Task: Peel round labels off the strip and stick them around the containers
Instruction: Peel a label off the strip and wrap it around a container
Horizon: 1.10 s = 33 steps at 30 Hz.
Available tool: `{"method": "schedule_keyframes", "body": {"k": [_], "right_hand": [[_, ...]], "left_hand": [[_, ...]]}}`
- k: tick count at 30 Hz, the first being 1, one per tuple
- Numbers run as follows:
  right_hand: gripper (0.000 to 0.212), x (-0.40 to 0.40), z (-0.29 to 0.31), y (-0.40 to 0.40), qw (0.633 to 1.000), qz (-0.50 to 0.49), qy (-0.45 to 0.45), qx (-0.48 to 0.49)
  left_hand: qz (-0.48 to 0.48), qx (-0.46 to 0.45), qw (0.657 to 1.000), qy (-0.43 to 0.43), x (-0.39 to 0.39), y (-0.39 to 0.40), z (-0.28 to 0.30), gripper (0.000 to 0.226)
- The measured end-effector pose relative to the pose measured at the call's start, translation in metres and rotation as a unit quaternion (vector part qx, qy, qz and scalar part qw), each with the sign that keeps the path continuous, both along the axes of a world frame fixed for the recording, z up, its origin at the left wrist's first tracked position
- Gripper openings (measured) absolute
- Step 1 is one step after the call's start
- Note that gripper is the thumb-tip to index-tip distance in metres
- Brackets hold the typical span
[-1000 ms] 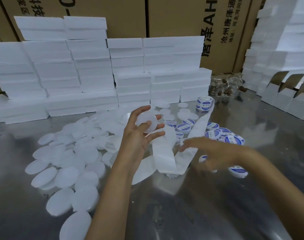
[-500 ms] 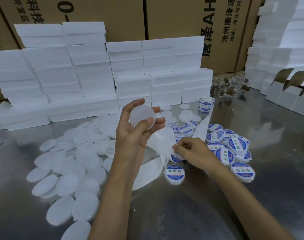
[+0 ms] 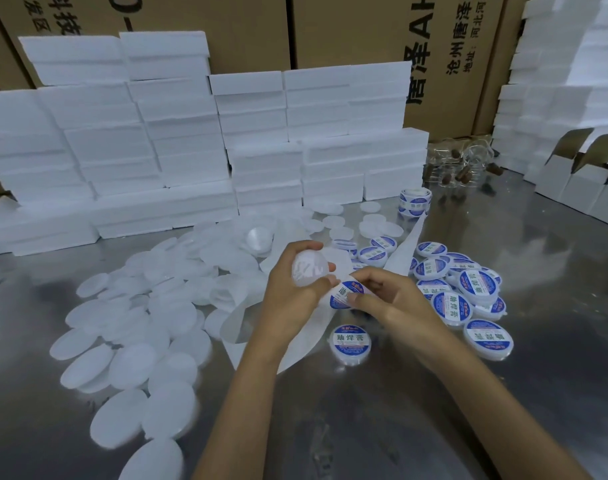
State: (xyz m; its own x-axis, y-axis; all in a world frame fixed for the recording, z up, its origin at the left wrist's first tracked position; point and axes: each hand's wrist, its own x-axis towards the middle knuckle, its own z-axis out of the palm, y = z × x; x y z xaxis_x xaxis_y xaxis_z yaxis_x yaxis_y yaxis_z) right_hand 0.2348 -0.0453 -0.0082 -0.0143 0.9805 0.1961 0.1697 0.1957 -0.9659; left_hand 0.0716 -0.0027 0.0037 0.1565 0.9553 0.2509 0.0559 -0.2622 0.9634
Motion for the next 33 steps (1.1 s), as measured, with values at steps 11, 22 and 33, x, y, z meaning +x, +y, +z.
{"method": "schedule_keyframes", "body": {"k": [11,22,33], "right_hand": [[0.030,-0.007,-0.003,-0.003,0.981,-0.049,-0.126,0.136],[0.013,0.007,0.015,-0.008,0.983,-0.054,0.110,0.141],[0.023,-0.030,0.043,0.016,0.985,-0.059,0.132,0.091]], "left_hand": [[-0.024,-0.108,0.993,-0.044,-0.002,0.002,-0.005,0.039],[0.047,-0.049,0.994,0.082,-0.003,0.013,-0.014,0.037],[-0.021,-0.146,0.959,-0.241,-0.007,0.006,0.014,0.057]]}}
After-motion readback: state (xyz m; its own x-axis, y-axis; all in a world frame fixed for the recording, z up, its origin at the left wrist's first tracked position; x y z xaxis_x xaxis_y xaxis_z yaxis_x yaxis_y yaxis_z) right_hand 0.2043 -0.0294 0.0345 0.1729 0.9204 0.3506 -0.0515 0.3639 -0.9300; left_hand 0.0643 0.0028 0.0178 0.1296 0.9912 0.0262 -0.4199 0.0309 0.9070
